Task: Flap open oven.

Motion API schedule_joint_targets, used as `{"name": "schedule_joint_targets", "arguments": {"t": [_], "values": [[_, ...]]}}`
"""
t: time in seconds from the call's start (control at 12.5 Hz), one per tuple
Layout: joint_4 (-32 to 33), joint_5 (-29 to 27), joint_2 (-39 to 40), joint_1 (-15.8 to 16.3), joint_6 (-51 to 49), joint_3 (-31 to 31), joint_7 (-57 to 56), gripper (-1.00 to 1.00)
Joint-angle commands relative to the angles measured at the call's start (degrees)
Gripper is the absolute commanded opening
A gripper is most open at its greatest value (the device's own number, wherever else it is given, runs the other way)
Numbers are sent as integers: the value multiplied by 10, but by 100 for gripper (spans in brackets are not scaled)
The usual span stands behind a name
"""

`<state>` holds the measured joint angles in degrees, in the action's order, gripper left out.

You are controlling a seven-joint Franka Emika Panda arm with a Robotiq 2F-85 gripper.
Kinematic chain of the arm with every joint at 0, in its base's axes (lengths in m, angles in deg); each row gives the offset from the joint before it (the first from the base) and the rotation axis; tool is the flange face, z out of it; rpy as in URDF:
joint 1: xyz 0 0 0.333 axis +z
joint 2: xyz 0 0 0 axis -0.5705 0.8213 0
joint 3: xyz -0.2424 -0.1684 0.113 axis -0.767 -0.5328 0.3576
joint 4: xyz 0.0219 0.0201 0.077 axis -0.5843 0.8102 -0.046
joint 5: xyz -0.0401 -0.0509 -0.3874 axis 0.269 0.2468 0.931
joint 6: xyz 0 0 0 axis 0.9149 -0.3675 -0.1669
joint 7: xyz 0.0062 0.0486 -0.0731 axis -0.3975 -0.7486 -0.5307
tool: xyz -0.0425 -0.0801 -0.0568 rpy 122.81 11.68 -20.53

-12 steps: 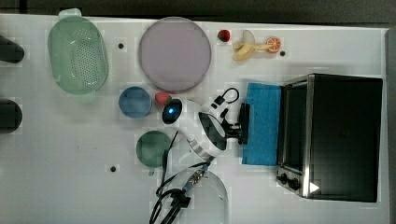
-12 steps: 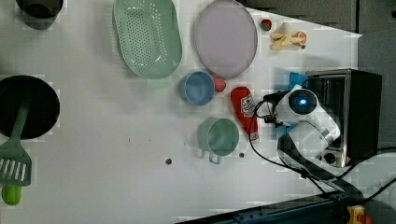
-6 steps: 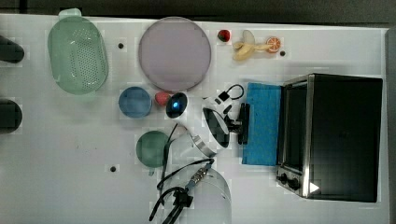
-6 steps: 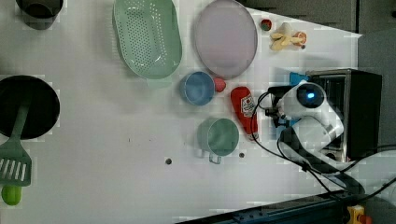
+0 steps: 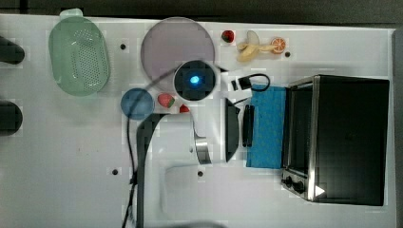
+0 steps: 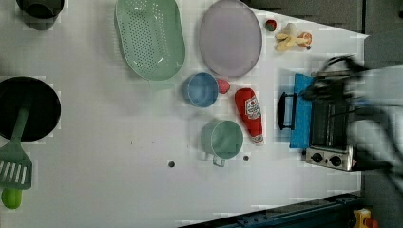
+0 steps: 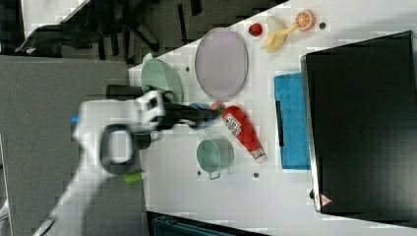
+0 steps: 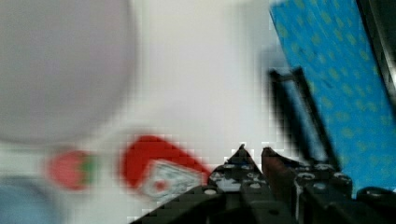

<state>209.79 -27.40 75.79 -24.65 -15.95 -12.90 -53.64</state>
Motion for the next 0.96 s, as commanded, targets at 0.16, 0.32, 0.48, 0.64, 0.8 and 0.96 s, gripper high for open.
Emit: {"name": "schedule_joint_targets", "arguments": {"t": [0.16, 0.32, 0.48, 0.64, 0.8, 0.96], "values": [[-107, -75, -103, -8, -162, -27, 54, -65], [-161, -60, -123, -8, -277, -23, 54, -65], [-198, -53, -123, -7, -347, -20, 62, -65], [-224, -55, -122, -8, -352, -22, 148, -65], [-228, -55, -122, -7, -364, -19, 209, -65], [-228, -56, -119, -7, -351, -12, 206, -65]]}}
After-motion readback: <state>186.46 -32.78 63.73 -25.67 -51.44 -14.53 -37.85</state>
